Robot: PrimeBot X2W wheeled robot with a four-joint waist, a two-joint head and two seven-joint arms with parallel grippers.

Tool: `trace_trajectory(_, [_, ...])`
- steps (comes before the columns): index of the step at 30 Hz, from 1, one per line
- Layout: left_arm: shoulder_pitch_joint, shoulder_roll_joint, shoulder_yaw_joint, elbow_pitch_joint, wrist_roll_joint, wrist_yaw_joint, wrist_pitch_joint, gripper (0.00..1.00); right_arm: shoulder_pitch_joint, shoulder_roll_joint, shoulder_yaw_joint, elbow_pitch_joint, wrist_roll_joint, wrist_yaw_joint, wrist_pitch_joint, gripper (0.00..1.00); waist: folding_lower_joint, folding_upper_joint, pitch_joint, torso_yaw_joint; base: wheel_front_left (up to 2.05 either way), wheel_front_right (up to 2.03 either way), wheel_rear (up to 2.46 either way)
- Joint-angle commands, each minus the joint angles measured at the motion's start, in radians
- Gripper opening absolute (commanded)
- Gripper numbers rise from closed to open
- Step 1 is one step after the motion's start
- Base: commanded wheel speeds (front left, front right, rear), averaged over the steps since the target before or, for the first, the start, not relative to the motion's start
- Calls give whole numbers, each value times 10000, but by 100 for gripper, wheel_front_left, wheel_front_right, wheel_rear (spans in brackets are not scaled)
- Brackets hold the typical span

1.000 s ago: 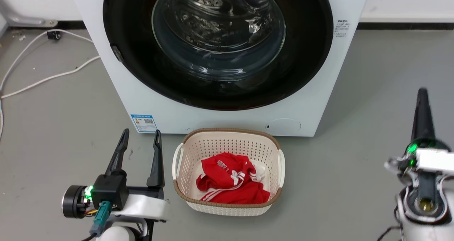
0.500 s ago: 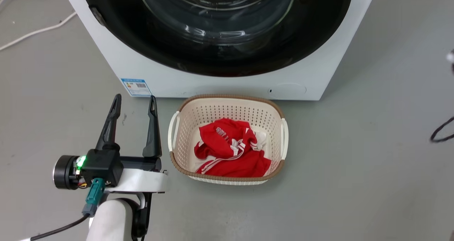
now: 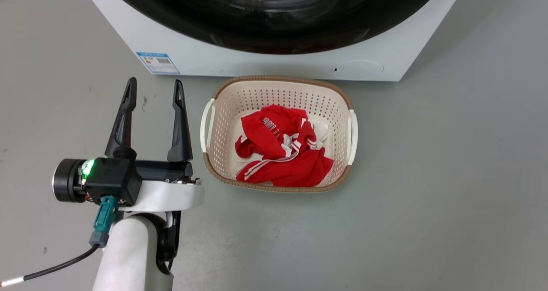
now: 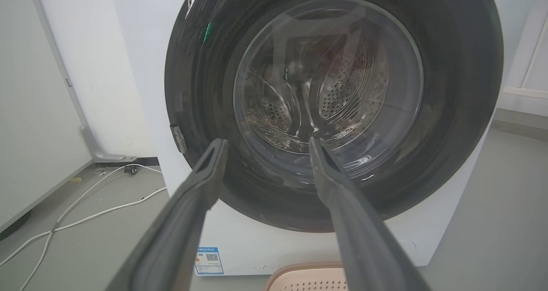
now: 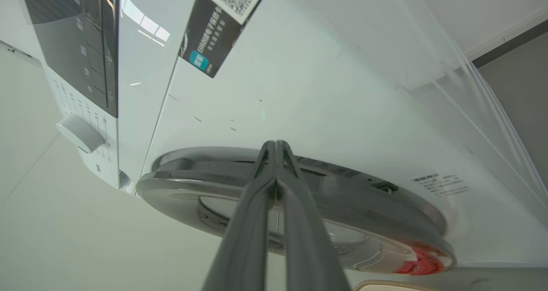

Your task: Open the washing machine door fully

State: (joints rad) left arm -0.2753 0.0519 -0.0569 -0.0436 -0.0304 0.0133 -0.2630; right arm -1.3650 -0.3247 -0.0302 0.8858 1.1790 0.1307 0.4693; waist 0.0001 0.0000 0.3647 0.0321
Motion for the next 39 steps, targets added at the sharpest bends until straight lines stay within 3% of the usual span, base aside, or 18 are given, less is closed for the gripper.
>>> trace_trajectory(1, [-170,-14,1,-66,64,67,-25,100,-330,117,129,255,-215,0,284,0,-1,0,312,41,0,0,0])
trace_trajectory(13, [-783,-20,-187,-291,-30,229,-25,100,-1539,612,463,1047,-1456,0,1501,0,-1,0,1165,209,0,0,0])
trace_trajectory(21, [-894,-18,-261,-243,-52,274,-25,100,-1619,1239,-13,1293,-1550,2,2102,0,-1,0,1323,264,0,0,0])
trace_trajectory(30, [-830,-20,-415,-72,-112,281,-25,100,-889,1345,-536,452,-1446,0,3248,0,-1,0,1000,273,0,0,0])
trace_trajectory(39, [-468,-20,-486,233,-144,163,-25,100,540,1928,-939,-477,-1316,0,4929,0,-1,0,50,242,0,0,0])
